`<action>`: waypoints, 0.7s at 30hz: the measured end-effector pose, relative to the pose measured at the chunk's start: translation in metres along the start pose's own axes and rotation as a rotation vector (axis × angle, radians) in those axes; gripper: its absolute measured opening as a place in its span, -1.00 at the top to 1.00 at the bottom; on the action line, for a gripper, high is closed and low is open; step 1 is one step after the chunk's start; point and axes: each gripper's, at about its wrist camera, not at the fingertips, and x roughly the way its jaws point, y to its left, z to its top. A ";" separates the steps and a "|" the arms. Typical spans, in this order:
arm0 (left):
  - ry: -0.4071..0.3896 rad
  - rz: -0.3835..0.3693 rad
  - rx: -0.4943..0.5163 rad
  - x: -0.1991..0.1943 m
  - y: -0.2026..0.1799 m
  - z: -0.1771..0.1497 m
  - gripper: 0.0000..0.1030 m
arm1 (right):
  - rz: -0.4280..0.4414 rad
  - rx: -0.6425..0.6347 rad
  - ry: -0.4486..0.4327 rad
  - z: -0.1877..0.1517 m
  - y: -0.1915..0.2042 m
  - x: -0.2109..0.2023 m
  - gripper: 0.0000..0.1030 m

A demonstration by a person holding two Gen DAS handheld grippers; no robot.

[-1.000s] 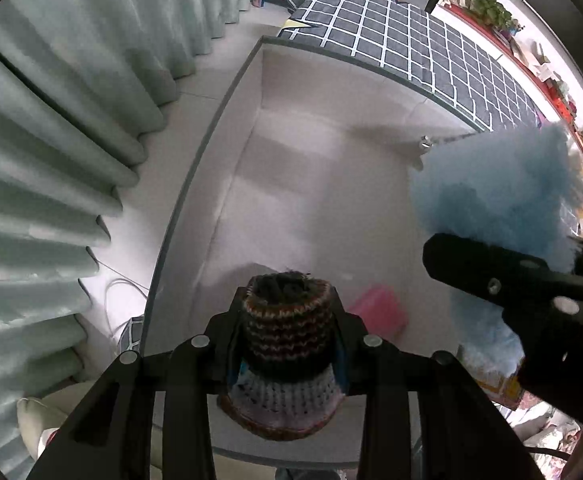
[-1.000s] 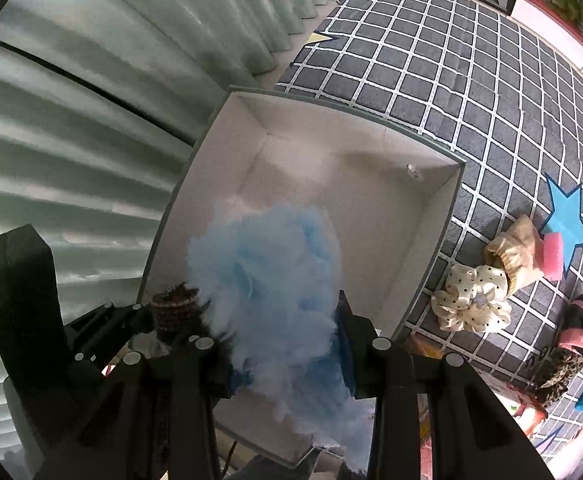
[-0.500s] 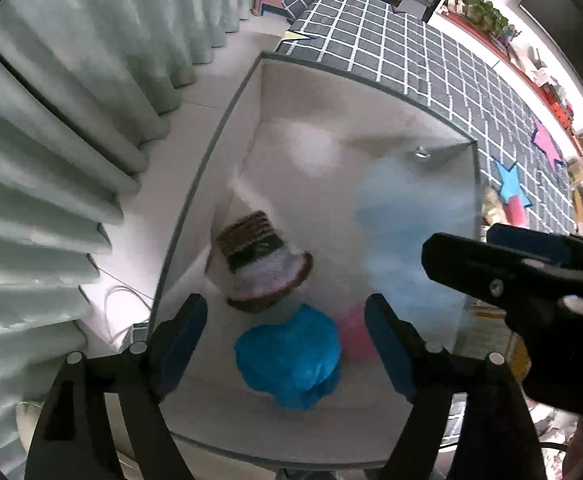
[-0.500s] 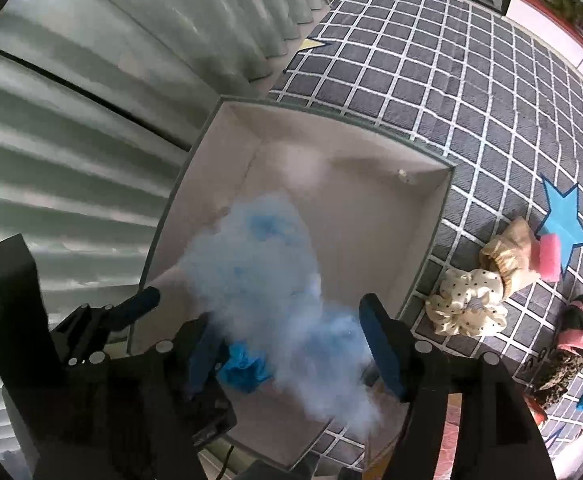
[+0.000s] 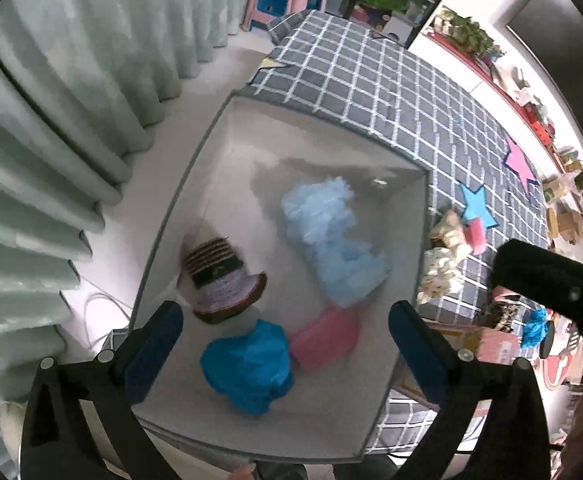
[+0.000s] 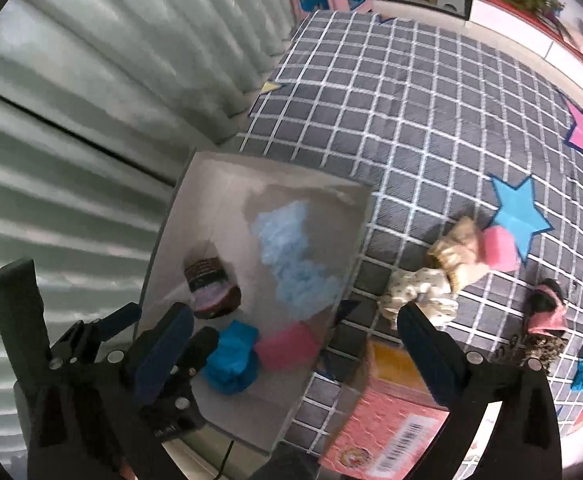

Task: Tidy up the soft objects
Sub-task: 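Move both tools away from the box back over the pile of soft items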

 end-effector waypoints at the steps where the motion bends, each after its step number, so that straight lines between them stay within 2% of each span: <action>1: -0.003 -0.003 0.008 -0.003 -0.005 0.001 -0.99 | 0.002 0.012 -0.006 0.001 -0.005 -0.005 -1.00; 10: -0.021 -0.045 0.121 -0.020 -0.074 0.010 -0.99 | -0.012 0.181 -0.087 -0.019 -0.089 -0.059 -1.00; 15: -0.033 -0.066 0.160 -0.026 -0.117 0.013 -0.99 | -0.042 0.312 -0.121 -0.047 -0.153 -0.079 -1.00; 21: -0.020 -0.107 0.232 -0.028 -0.176 0.009 -0.99 | -0.090 0.453 -0.105 -0.085 -0.225 -0.081 -1.00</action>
